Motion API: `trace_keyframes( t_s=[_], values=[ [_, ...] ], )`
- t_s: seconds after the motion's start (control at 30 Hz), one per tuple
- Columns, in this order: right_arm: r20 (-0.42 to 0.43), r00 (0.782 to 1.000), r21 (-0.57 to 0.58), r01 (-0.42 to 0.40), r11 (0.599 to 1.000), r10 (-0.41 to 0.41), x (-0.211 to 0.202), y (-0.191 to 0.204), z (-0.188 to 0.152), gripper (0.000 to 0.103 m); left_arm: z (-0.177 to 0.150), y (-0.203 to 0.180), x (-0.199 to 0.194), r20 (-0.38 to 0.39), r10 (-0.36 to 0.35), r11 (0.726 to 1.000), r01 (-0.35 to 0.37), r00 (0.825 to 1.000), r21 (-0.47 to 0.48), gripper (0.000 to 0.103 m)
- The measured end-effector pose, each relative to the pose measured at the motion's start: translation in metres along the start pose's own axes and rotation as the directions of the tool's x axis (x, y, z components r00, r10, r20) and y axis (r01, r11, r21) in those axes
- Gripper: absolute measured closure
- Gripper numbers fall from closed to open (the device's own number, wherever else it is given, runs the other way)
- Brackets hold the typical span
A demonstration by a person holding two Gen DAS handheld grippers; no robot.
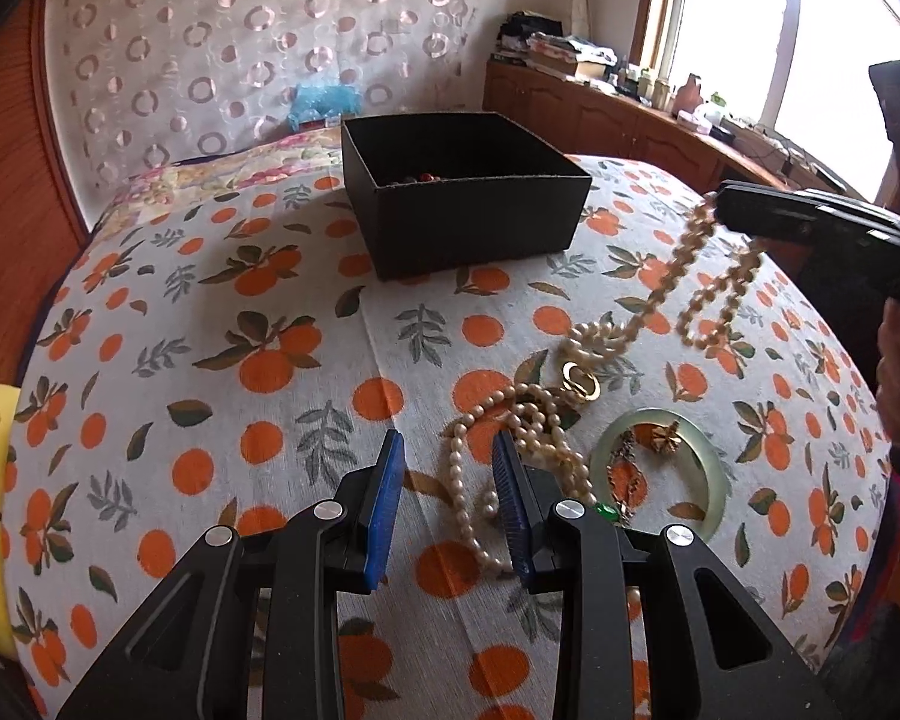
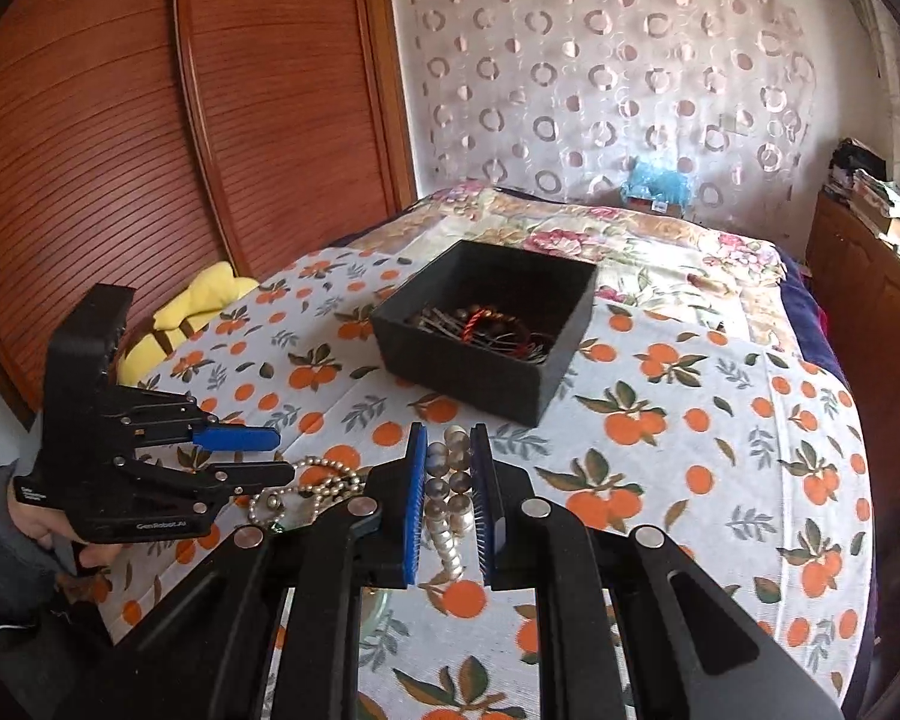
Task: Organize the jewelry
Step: 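Move both tools back to the pile and close the right tool on pearls, then carry the pearl necklace to the box with the right tool while the left tool carries beads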
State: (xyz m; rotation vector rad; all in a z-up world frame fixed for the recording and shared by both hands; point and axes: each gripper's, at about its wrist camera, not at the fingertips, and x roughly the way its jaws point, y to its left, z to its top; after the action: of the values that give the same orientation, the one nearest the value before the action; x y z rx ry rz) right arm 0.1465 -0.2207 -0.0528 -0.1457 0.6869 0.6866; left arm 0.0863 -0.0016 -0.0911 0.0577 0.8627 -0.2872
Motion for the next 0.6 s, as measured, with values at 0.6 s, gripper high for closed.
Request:
trace_keyframes(
  t_s=[0.6],
  values=[
    [0.041,0.999,0.032,-0.003,0.999,0.002,-0.02,-0.014,0.004,0.087,0.022,-0.002,-0.011,0.06,0.005,1.0,-0.007,0.998,0.028,0.099]
  ],
)
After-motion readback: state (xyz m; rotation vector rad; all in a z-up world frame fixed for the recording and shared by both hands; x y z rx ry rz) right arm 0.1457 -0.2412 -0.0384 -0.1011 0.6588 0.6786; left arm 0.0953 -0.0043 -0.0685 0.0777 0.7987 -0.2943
